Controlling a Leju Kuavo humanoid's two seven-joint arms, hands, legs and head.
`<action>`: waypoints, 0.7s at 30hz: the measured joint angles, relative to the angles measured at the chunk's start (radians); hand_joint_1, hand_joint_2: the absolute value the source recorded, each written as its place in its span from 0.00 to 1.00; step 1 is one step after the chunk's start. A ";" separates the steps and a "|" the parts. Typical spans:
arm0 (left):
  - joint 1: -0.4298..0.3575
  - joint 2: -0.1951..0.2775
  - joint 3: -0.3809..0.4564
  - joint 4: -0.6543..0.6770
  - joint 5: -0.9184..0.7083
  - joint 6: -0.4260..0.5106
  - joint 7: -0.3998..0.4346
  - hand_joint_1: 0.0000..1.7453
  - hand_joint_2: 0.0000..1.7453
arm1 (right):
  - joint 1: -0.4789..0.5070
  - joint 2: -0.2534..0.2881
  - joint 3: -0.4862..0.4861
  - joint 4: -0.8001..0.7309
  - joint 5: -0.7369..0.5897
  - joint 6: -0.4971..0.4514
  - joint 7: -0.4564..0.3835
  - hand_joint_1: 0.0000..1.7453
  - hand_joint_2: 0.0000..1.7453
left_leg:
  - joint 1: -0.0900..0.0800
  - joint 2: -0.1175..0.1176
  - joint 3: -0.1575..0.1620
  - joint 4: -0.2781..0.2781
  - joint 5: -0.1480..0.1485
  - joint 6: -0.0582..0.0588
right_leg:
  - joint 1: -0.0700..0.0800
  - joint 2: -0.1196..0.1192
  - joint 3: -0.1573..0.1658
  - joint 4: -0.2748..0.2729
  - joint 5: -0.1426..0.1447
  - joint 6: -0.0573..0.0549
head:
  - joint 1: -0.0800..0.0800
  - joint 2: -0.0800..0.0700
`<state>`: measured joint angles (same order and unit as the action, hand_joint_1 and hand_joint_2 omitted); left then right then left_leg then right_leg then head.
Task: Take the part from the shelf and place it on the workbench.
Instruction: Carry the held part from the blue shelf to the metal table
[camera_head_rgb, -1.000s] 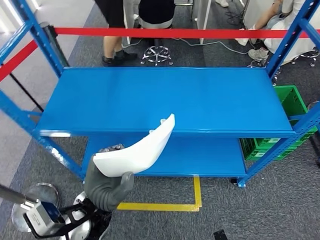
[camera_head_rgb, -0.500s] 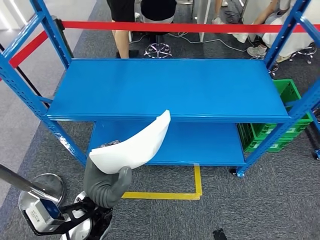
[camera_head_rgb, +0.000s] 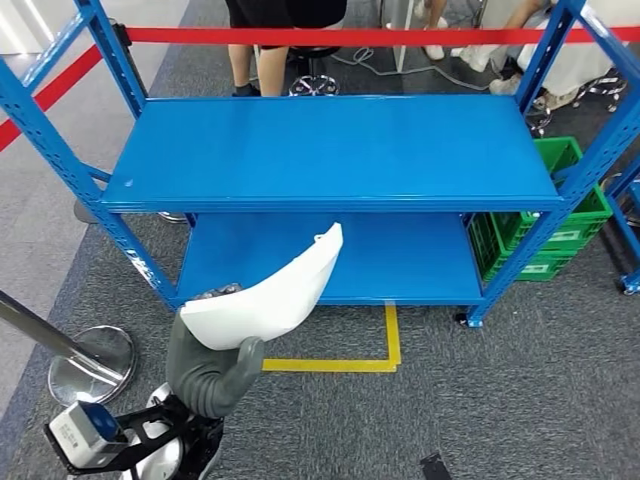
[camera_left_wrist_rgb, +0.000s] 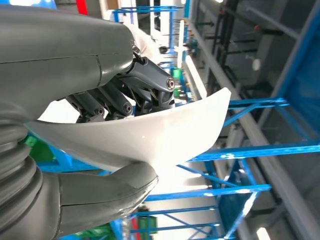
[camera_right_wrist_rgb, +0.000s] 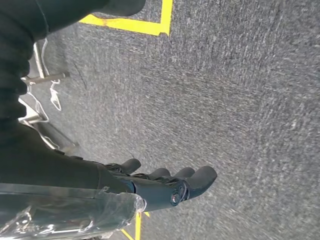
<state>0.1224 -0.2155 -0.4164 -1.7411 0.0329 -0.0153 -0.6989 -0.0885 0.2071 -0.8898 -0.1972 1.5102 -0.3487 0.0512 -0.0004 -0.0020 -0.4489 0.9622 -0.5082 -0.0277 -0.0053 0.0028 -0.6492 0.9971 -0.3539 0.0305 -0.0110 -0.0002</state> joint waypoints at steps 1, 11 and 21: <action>0.000 0.000 0.000 0.000 0.000 0.000 0.000 1.00 1.00 | 0.001 0.000 0.002 0.000 0.002 0.003 -0.002 0.00 1.00 | -0.002 -0.001 0.008 -0.021 -0.004 0.007 | 0.000 -0.001 -0.002 -0.002 0.010 0.006 | 0.000 0.000; 0.001 -0.002 0.010 0.000 0.019 0.000 0.000 1.00 1.00 | 0.005 -0.001 0.023 0.000 0.022 -0.007 -0.011 0.00 1.00 | -0.002 0.003 -0.121 -0.018 0.108 0.039 | -0.006 -0.001 -0.017 0.267 -0.151 0.037 | 0.007 0.000; 0.001 -0.001 0.024 -0.001 0.021 -0.002 0.000 1.00 1.00 | -0.001 -0.002 0.030 0.000 0.016 -0.005 0.008 0.00 1.00 | 0.000 0.002 -0.216 0.085 0.063 -0.011 | -0.001 -0.001 0.144 -0.037 -0.105 -0.020 | 0.001 0.000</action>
<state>0.1237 -0.2167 -0.3927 -1.7417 0.0538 -0.0175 -0.6991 -0.0897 0.2054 -0.8598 -0.1972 1.5259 -0.3537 0.0592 -0.0007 -0.0001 -0.6651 1.0469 -0.4447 -0.0387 -0.0065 0.0019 -0.5049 0.9606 -0.4585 0.0101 -0.0099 -0.0003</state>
